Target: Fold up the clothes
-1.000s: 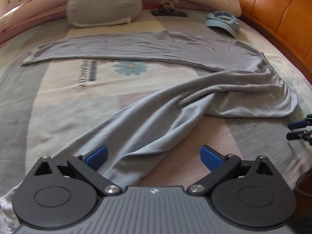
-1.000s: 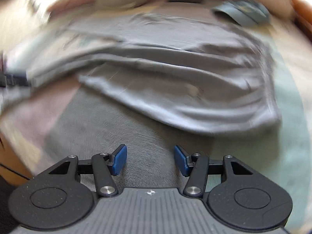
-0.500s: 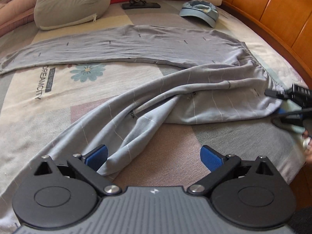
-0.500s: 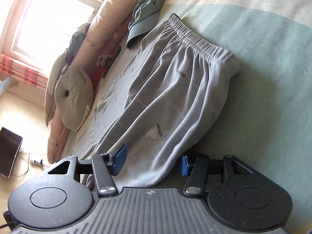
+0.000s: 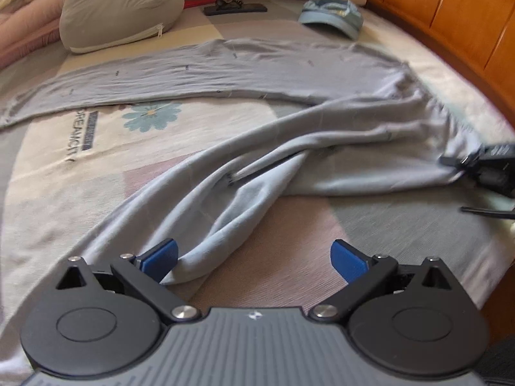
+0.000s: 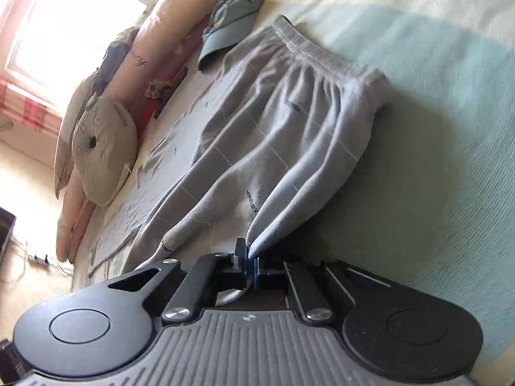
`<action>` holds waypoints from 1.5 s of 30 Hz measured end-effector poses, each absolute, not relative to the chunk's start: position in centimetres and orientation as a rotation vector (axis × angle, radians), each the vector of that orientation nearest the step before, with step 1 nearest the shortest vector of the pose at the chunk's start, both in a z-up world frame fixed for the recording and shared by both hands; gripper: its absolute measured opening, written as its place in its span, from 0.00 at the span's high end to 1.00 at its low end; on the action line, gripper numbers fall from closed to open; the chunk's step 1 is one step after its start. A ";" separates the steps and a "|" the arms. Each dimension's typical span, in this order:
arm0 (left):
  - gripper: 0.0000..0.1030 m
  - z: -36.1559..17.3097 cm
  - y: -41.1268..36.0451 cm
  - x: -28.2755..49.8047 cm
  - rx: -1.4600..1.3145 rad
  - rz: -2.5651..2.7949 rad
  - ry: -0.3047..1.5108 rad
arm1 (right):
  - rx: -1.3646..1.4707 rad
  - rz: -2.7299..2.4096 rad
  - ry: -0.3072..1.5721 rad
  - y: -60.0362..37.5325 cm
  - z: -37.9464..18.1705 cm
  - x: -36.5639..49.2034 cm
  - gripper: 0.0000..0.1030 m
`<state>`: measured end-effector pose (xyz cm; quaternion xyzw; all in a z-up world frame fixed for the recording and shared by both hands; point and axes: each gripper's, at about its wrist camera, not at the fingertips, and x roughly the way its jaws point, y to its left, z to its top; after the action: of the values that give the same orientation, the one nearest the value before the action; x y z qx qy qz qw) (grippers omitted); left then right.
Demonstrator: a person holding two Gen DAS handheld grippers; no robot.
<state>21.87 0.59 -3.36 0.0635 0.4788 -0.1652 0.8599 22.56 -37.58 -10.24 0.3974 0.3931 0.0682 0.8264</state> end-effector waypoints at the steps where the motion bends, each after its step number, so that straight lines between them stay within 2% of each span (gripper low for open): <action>1: 0.03 -3.3 0.6 21.7 0.148 -0.351 1.004 | 0.834 0.158 0.839 -37.7 -9.8 22.5 0.95; 12: 0.03 -3.3 1.2 19.7 0.247 -0.380 1.004 | 0.691 0.097 0.955 -43.0 -7.5 22.0 0.94; 17: 0.03 -3.6 2.3 19.0 0.252 -0.351 1.001 | 0.610 0.099 1.026 -43.2 -7.2 21.8 0.84; 19: 0.03 -3.9 3.0 18.7 0.227 -0.346 1.014 | 0.548 0.123 1.040 -42.7 -6.5 21.5 0.73; 21: 0.03 -4.3 3.7 18.3 0.199 -0.341 1.027 | 0.475 0.151 1.051 -41.8 -5.6 21.1 0.71; 26: 0.02 -5.5 5.5 17.5 0.110 -0.326 1.066 | 0.275 0.263 1.085 -37.6 -3.5 21.2 0.55; 28: 0.01 -5.9 5.9 17.2 0.093 -0.319 1.049 | 0.194 0.336 1.103 -35.3 -2.8 21.3 0.55; 36: 0.01 -6.0 5.6 17.1 0.218 -0.335 0.994 | -0.172 0.693 0.974 -24.3 -1.6 21.9 0.57; 45: 0.01 -6.1 4.1 16.3 0.518 -0.278 0.861 | -0.679 0.940 0.789 -14.1 -4.7 19.4 0.59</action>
<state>16.33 4.09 -6.15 0.2474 0.4112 -0.1329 0.8672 19.38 -14.06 -4.75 -0.3123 0.3630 0.4326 0.7639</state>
